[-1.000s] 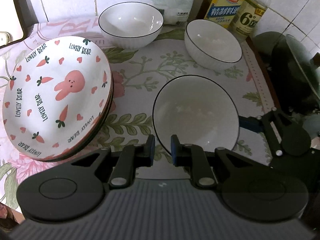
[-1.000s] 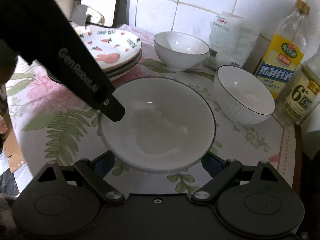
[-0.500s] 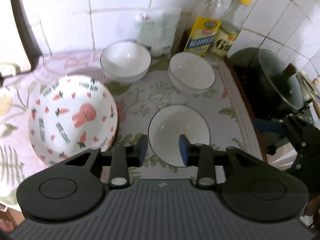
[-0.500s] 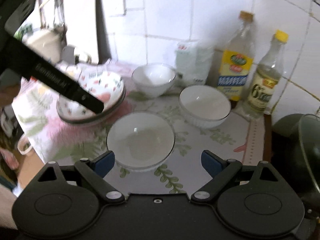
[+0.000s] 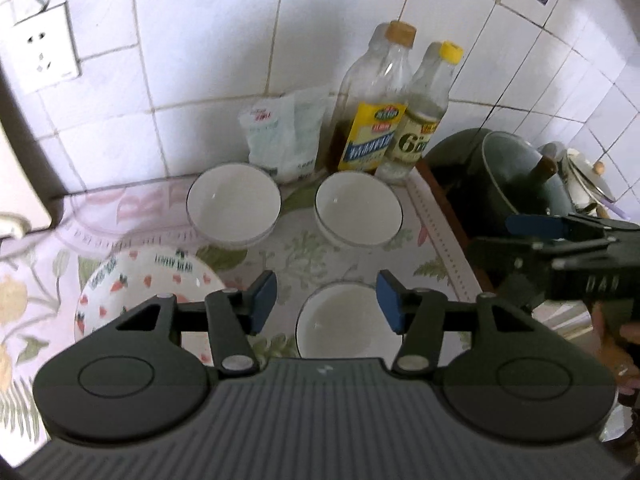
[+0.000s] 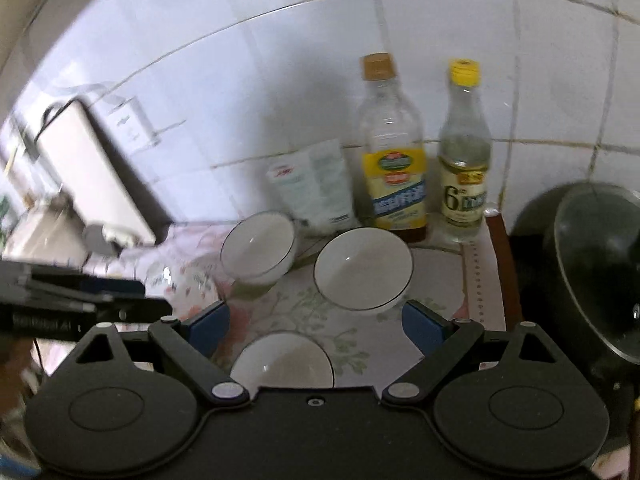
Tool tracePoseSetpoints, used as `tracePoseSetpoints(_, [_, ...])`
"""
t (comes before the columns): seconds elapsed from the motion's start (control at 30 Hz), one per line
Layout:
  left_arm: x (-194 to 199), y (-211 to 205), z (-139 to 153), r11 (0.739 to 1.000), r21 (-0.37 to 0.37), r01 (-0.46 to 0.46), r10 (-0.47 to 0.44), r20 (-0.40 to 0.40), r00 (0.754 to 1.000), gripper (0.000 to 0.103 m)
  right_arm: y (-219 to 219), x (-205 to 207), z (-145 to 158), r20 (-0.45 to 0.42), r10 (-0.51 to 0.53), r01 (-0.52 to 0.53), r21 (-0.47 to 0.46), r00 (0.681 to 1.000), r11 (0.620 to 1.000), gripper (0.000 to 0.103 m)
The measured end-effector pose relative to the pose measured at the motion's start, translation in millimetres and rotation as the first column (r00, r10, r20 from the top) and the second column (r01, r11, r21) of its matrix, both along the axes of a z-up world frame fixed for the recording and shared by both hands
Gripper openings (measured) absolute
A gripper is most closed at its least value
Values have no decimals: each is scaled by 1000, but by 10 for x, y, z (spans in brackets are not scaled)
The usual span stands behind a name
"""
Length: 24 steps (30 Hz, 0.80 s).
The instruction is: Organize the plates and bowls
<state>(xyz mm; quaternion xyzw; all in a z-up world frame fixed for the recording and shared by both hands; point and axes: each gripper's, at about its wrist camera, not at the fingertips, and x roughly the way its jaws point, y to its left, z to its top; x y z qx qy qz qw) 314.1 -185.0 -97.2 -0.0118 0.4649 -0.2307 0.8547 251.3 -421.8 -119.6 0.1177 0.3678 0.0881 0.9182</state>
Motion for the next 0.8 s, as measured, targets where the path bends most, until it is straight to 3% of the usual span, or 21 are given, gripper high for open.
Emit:
tracePoseSetpoints(0.13, [208, -42, -40, 999, -29, 18, -18, 13, 1000, 54, -174, 204, -41, -49, -90, 95, 115, 995, 989, 82])
tracePoseSetpoints(0.4, [610, -316, -428, 1000, -18, 21, -21, 17, 1000, 53, -373, 696, -454, -191, -205, 240, 188, 960, 952, 71])
tracePoseSetpoints(0.5, [767, -454, -652, 1000, 0, 16, -16, -4, 1000, 52, -448, 864, -697, -243, -238, 287, 196, 941, 938, 68])
tracePoseSetpoints(0.8, [1075, -772, -1171, 998, 65, 8, 2, -148, 989, 45, -571, 1171, -1215, -333, -304, 387, 219, 893, 896, 44])
